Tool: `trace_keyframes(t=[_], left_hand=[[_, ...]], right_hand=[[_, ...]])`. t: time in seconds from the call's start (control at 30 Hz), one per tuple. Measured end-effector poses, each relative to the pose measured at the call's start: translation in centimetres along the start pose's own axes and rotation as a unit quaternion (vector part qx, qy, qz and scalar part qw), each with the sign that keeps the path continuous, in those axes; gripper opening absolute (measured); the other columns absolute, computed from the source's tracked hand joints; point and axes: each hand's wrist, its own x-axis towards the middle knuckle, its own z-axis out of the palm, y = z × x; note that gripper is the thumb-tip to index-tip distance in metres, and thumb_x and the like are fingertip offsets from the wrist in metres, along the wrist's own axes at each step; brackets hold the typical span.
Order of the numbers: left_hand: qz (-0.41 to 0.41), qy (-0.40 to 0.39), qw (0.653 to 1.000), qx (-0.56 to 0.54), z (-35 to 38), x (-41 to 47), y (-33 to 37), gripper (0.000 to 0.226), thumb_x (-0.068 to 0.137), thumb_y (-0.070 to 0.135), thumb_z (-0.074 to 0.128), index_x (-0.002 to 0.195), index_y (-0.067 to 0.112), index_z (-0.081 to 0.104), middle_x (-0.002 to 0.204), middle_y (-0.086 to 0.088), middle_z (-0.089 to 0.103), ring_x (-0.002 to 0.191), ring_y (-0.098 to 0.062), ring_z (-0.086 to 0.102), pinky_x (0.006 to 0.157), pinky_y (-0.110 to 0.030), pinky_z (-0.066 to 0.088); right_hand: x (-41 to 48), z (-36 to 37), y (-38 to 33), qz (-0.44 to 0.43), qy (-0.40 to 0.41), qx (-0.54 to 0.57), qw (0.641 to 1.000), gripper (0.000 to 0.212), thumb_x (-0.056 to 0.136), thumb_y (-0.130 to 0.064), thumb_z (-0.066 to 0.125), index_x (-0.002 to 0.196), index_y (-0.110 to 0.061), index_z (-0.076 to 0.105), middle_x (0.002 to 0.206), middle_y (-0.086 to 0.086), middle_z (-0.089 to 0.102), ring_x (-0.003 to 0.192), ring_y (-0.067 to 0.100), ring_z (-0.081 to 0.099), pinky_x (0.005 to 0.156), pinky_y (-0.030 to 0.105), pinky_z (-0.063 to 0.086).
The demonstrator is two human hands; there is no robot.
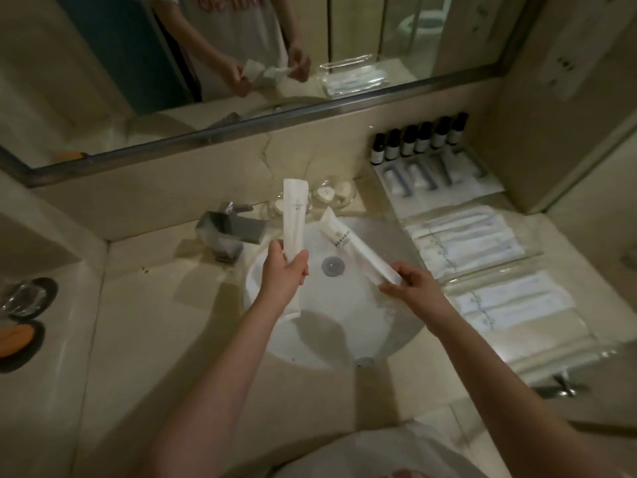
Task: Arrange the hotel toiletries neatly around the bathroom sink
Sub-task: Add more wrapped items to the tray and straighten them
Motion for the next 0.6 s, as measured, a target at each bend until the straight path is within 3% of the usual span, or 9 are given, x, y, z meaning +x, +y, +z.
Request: trace_keyframes(t=[0.13,0.2,0.33,0.4,0.47,0.6], left_hand=[[0.027,-0.041,0.999,0.012,3.9,1.7,2.7,0.030,0.082,0.031,0.067,0.106,0.015,0.057,0.076,0.005,0.057,0.058,-0.010,0.048,0.054,-0.022,0.038],[0.034,-0.069,0.996,0.035,6.1,2.3,3.8,0.031,0.080,0.028,0.070,0.106,0.012,0.063,0.075,0.006,0.057,0.061,-0.011,0.050,0.057,-0.023,0.039],[0.026,-0.124,0.988,0.093,10.1,2.6,4.7,0.023,0.084,0.018,0.066,0.103,0.005,0.062,0.076,-0.005,0.059,0.061,-0.021,0.052,0.052,-0.026,0.042],[0.024,-0.138,0.985,0.102,11.7,2.5,4.7,0.016,0.085,0.016,0.064,0.099,0.008,0.060,0.066,-0.001,0.054,0.054,-0.017,0.048,0.043,-0.018,0.041],[0.017,-0.142,0.986,0.090,13.1,2.4,4.4,0.013,0.086,0.016,0.062,0.096,0.008,0.059,0.060,0.000,0.049,0.050,-0.015,0.044,0.039,-0.017,0.038],[-0.036,-0.132,0.990,0.031,15.1,2.3,3.5,0.021,0.084,0.030,0.061,0.094,0.011,0.058,0.057,0.001,0.046,0.050,-0.014,0.040,0.049,-0.024,0.034]], right_hand=[[-0.5,-4.0,2.1,0.016,0.005,-0.016,1.000,0.014,0.073,-0.007,0.074,0.086,-0.007,0.068,0.078,0.006,0.061,0.074,0.016,0.056,0.066,0.029,0.042],[-0.7,-5.6,2.8,0.021,0.005,-0.027,0.999,0.012,0.072,-0.008,0.074,0.082,-0.011,0.068,0.075,0.003,0.060,0.072,0.015,0.054,0.063,0.024,0.041],[-1.0,-8.4,3.8,0.025,0.008,-0.066,0.997,0.021,0.072,-0.005,0.074,0.071,-0.024,0.063,0.070,-0.005,0.056,0.066,0.009,0.049,0.055,0.012,0.034],[-1.1,-9.9,4.4,0.041,0.026,-0.066,0.997,0.021,0.072,-0.008,0.076,0.071,-0.025,0.063,0.069,-0.012,0.056,0.065,0.003,0.049,0.057,0.012,0.035],[-1.3,-11.7,5.2,0.062,0.055,-0.041,0.996,0.017,0.070,-0.011,0.078,0.072,-0.022,0.065,0.069,-0.010,0.058,0.065,0.004,0.051,0.061,0.018,0.038],[-2.1,-14.8,6.5,0.086,0.161,0.104,0.978,0.022,0.074,-0.005,0.075,0.090,-0.011,0.062,0.077,0.001,0.059,0.064,0.015,0.056,0.060,0.021,0.047]])
